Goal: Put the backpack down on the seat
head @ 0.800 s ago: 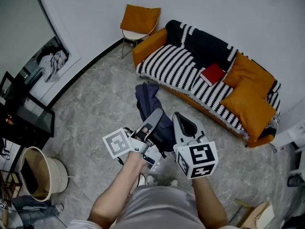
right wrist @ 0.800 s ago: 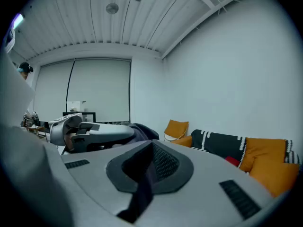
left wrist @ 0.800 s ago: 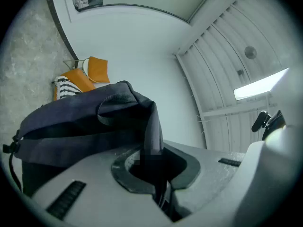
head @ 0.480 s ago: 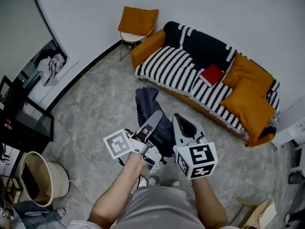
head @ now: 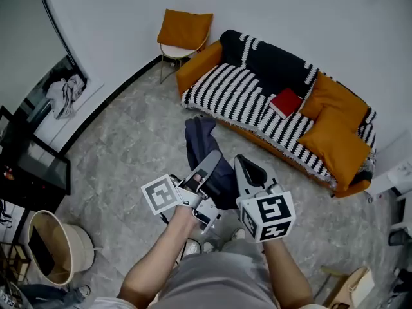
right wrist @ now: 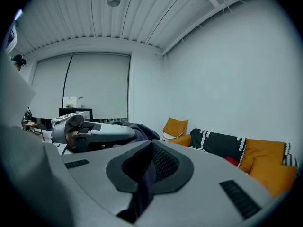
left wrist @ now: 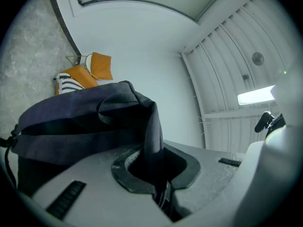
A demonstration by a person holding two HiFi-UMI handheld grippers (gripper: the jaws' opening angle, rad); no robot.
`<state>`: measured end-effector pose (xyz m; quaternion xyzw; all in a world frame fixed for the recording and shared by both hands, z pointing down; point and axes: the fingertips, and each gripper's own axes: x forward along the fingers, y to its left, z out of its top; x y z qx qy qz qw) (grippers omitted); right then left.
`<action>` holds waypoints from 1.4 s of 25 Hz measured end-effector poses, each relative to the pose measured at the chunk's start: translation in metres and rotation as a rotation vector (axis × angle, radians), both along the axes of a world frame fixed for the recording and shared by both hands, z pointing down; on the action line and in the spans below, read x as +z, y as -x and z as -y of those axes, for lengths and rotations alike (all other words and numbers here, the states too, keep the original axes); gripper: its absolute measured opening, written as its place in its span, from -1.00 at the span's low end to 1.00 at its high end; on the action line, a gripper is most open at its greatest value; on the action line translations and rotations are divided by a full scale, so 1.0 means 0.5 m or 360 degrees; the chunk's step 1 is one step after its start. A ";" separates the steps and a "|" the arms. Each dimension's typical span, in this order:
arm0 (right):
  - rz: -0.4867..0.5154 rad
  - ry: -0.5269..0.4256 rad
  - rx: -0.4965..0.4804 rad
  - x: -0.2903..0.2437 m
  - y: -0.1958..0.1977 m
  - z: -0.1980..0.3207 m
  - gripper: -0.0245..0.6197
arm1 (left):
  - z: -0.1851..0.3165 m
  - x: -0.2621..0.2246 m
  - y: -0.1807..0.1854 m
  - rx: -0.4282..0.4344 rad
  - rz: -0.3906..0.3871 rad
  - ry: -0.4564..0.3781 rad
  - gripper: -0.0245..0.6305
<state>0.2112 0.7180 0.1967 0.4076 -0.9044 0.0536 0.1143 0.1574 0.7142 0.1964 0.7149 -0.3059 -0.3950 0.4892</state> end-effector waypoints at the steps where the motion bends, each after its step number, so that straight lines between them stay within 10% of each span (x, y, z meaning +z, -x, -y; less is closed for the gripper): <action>1: -0.0005 -0.0004 -0.0001 0.000 0.002 0.005 -0.92 | 0.006 -0.002 0.003 -0.0002 0.0003 -0.0006 -0.85; 35: 0.0094 0.0064 -0.0194 0.044 -0.098 0.543 -0.92 | 0.531 0.050 -0.093 -0.0173 0.0048 0.0083 -0.85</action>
